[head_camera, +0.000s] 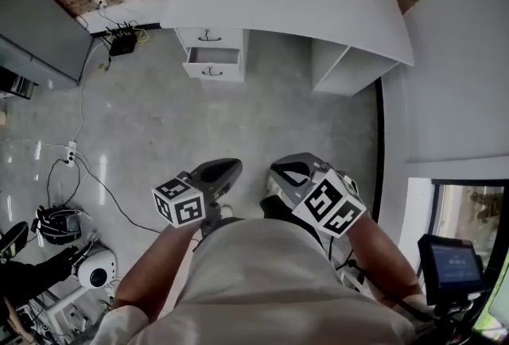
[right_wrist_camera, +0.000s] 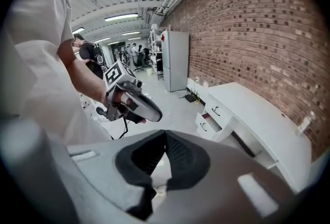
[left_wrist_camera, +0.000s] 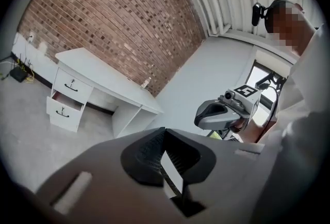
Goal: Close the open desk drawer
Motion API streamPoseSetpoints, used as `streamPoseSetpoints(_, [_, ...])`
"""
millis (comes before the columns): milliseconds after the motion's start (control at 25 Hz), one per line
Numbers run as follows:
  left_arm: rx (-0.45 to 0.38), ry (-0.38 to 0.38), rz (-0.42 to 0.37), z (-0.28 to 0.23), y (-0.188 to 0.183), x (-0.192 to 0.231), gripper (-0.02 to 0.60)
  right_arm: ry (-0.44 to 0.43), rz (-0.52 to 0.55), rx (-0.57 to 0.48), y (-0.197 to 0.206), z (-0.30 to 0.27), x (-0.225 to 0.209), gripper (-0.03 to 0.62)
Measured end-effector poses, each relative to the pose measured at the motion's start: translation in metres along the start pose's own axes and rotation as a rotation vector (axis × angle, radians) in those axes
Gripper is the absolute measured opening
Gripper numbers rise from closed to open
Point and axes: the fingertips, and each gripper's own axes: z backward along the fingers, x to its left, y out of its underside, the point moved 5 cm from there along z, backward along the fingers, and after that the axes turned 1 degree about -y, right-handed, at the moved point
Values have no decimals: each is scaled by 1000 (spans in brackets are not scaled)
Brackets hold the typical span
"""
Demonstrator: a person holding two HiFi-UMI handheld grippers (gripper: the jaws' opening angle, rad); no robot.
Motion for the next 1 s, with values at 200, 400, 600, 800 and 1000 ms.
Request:
streamPoseSetpoints(200, [-88, -85, 45, -46, -31, 16, 3, -145, 118, 37, -14, -4, -90, 3])
streamPoseSetpoints(400, [-165, -140, 121, -58, -46, 38, 3, -215, 175, 83, -40, -26, -145, 3])
streamPoseSetpoints(600, [-202, -173, 180, -80, -62, 100, 3, -286, 205, 139, -64, -82, -209, 3])
streamPoseSetpoints(800, [-248, -153, 246, -72, -79, 156, 3, -324, 213, 218, -90, -139, -217, 3])
streamPoseSetpoints(1000, [-306, -194, 349, -97, -80, 259, 3, -387, 209, 331, -85, -224, -259, 3])
